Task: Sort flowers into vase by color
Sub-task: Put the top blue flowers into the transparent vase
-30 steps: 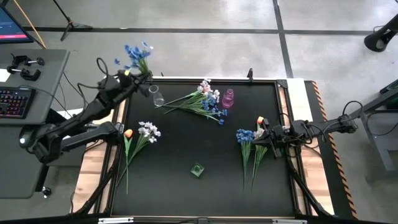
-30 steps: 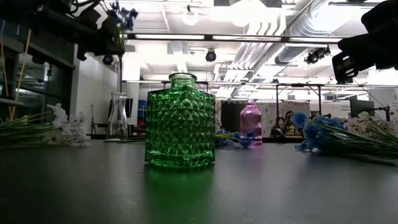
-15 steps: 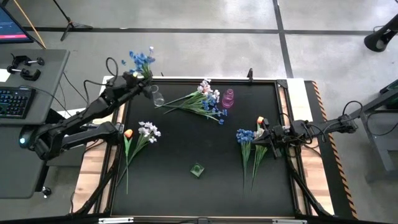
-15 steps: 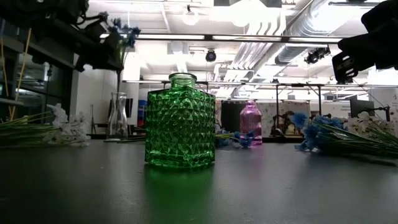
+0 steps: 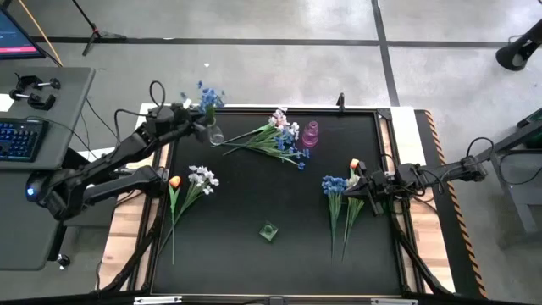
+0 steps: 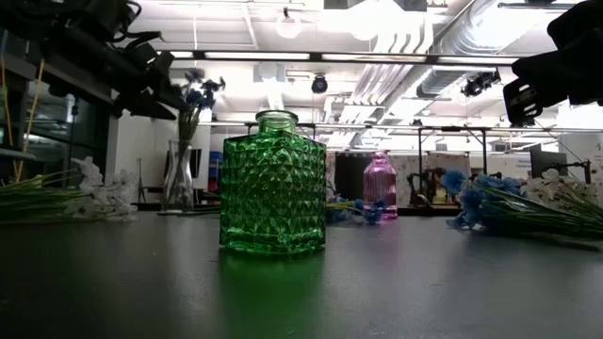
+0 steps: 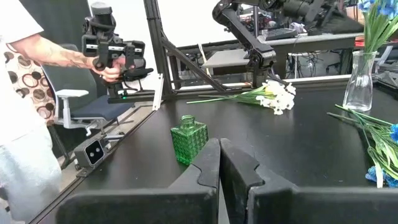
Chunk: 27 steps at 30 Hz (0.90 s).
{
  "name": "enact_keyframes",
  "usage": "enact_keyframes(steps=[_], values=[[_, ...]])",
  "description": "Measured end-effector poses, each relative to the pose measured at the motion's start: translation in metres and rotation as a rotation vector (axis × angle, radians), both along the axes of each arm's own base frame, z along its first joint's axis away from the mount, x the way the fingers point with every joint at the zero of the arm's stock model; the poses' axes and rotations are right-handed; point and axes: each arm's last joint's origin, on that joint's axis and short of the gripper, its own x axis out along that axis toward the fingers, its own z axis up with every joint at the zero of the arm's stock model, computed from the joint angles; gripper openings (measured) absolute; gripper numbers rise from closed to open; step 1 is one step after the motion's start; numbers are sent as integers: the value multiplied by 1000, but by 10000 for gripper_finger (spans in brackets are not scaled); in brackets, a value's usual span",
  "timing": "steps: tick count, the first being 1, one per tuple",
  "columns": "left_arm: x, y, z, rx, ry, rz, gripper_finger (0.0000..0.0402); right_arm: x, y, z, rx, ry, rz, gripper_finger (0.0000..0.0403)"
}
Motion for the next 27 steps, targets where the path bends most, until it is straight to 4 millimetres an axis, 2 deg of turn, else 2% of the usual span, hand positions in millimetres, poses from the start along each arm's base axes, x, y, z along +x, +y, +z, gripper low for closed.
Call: enact_keyframes(steps=[5, 8, 14, 20, 25, 27], values=[[-8, -12, -3, -101, 32, -68, 215, 0, 0, 0, 0, 0, 0, 0], [-13, -21, 4, -172, 27, -146, 215, 0, 0, 0, 0, 0, 0, 0], [-6, -45, 19, -323, -109, -455, 216, 0, 0, 0, 0, 0, 0, 0], [26, -72, 17, -367, -79, -621, 216, 0, 0, 0, 0, 0, 0, 0], [75, -98, 12, -265, -85, -728, 216, 0, 0, 0, 0, 0, 0, 0], [96, -106, 6, -221, -28, -746, 216, 0, 0, 0, 0, 0, 0, 0]])
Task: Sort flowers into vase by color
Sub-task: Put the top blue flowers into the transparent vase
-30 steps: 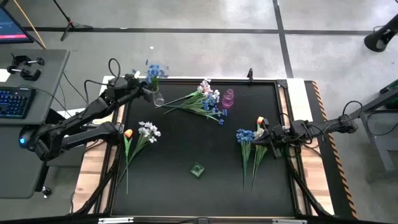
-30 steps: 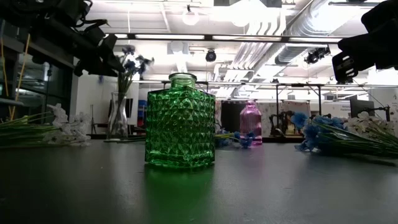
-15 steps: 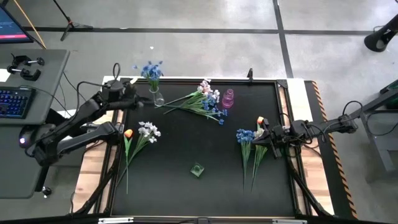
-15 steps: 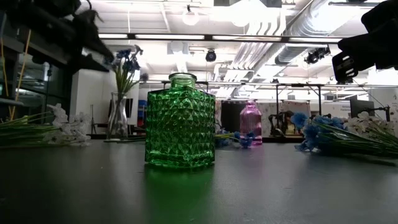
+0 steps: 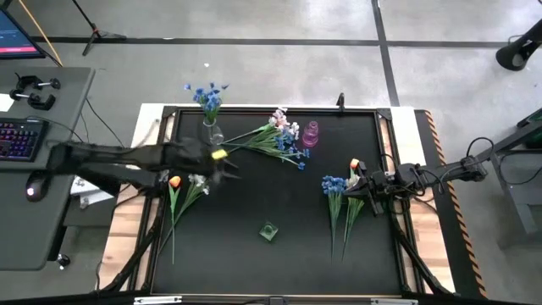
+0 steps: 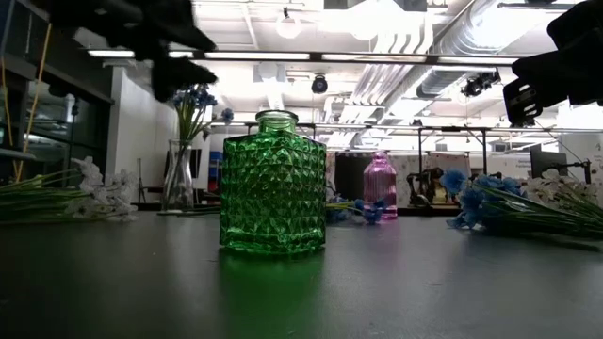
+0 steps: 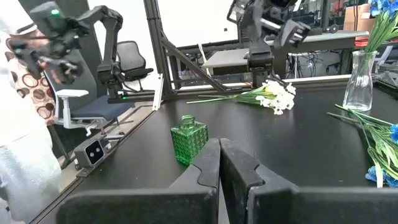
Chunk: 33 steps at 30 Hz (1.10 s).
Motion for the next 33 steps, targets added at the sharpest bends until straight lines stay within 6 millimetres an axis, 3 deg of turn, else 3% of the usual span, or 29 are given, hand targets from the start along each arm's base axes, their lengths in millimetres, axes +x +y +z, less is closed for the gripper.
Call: enact_keyframes(steps=[3, 6, 10, 14, 18, 23, 33], values=[[34, -3, -1, 128, 117, -36, 216, 0, 0, 0, 0, 0, 0, 0], [67, 6, 5, 268, 280, -54, 216, 0, 0, 0, 0, 0, 0, 0], [106, 36, 8, 404, 447, -96, 216, 0, 0, 0, 0, 1, 0, 0], [130, 76, -10, 423, 598, -134, 216, 0, 0, 0, 0, 0, 0, 0], [137, 109, -28, 366, 765, -120, 216, 0, 0, 0, 0, 0, 0, 0], [131, 135, -48, 288, 934, -74, 216, 0, 0, 0, 0, 0, 0, 0], [124, 164, -61, 323, 957, -94, 216, 0, 0, 0, 0, 0, 0, 0]])
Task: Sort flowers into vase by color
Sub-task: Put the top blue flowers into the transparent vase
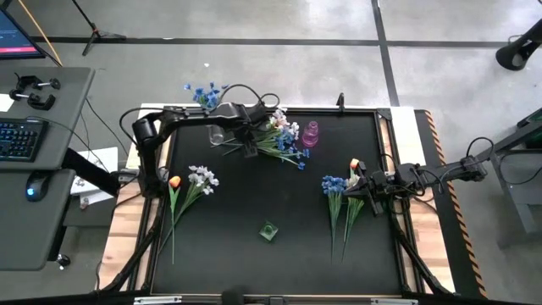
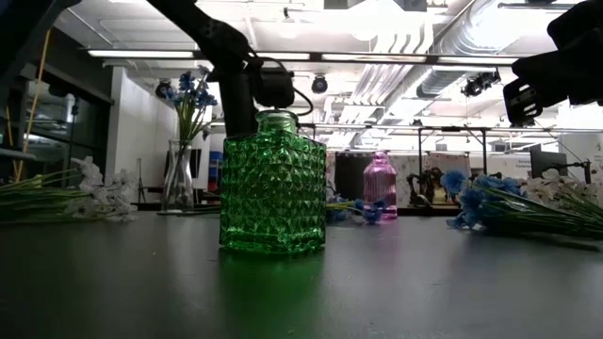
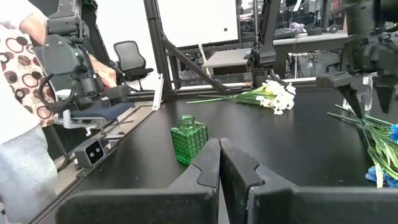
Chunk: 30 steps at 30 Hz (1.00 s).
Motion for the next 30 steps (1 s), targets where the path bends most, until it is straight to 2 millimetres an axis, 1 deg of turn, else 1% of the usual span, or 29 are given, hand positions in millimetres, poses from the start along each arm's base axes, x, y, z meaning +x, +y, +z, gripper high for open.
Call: enact_keyframes(steps=[6, 12, 15, 17, 19, 22, 23, 24, 27, 30], values=[[1, 1, -14, -13, 63, -96, 200, 0, 0, 0, 0, 0, 0, 0], [6, 1, -32, 3, 114, -109, 181, 0, 0, 0, 0, 0, 0, 0], [6, 1, -35, 3, 127, -118, 169, 0, 0, 0, 0, 0, -1, 0], [7, -1, -35, 5, 129, -133, 149, 0, 0, 0, 0, 0, 0, 0], [8, -4, -33, 11, 127, -146, 115, 0, 0, 0, 0, 0, 0, 0], [9, -9, -23, 22, 101, -158, 38, 0, 0, 0, 0, 0, -1, 0], [9, -10, -19, 26, 90, -160, 20, 0, 0, 0, 0, 0, -1, 0], [9, -12, -15, 29, 75, -163, 12, 0, 0, 0, 0, 0, 0, 0], [7, -14, 1, 54, 36, -161, 13, 0, 0, 0, 0, 0, 0, 0], [2, -17, 22, 79, -14, -143, 7, 0, 0, 0, 0, 0, 0, 0]])
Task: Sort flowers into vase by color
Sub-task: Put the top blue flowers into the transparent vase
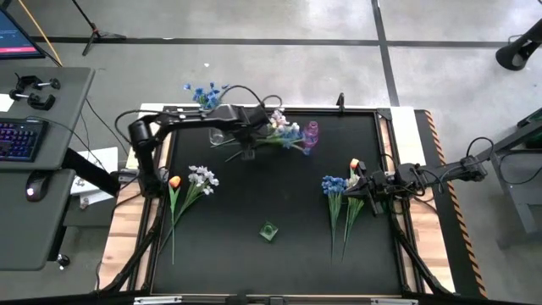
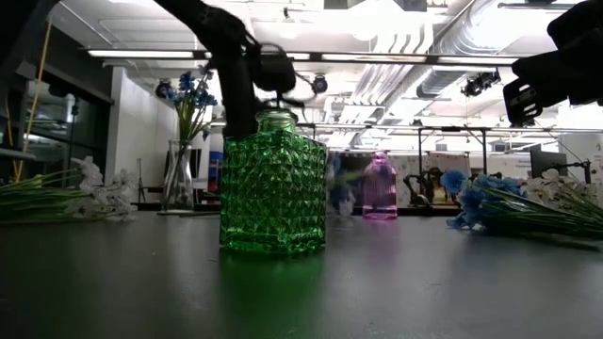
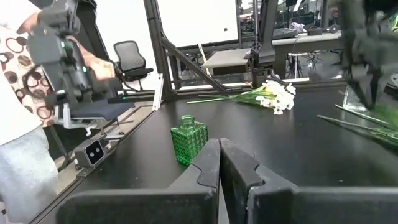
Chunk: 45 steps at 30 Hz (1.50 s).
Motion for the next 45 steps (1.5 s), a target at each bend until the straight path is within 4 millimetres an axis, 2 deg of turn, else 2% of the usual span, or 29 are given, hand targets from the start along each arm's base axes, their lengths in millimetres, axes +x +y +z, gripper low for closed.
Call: enact_keyframes(steps=[7, 17, 21, 26, 29, 32, 38, 42, 45], values=[[-16, -10, 44, -36, -135, -11, 1, 0, 0, 0, 0, 0, 0, 0], [-34, -26, 86, -286, -375, -108, 0, 0, 0, 0, 0, 0, 0, 0], [-40, -36, 107, -438, -536, -188, 0, 0, 0, 0, 0, 0, 0, 0], [-63, -48, 127, -390, -841, -170, 0, 0, 0, 0, 0, -1, 0, 0], [-93, -59, 127, -332, -1013, -79, 0, 0, 0, 0, 0, 0, 0, 0], [-131, -75, 124, -229, -1168, 43, 0, 0, 0, 0, 0, 0, 0, 0], [-198, -102, 118, 172, -1353, 340, 0, 0, 0, 0, 0, 0, -1, 0], [-220, -105, 104, 365, -1365, 507, 0, 0, 0, 0, 0, 0, 0, 0], [-222, -105, 86, 377, -1401, 560, 0, 0, 0, 0, 0, 0, 0, 0]])
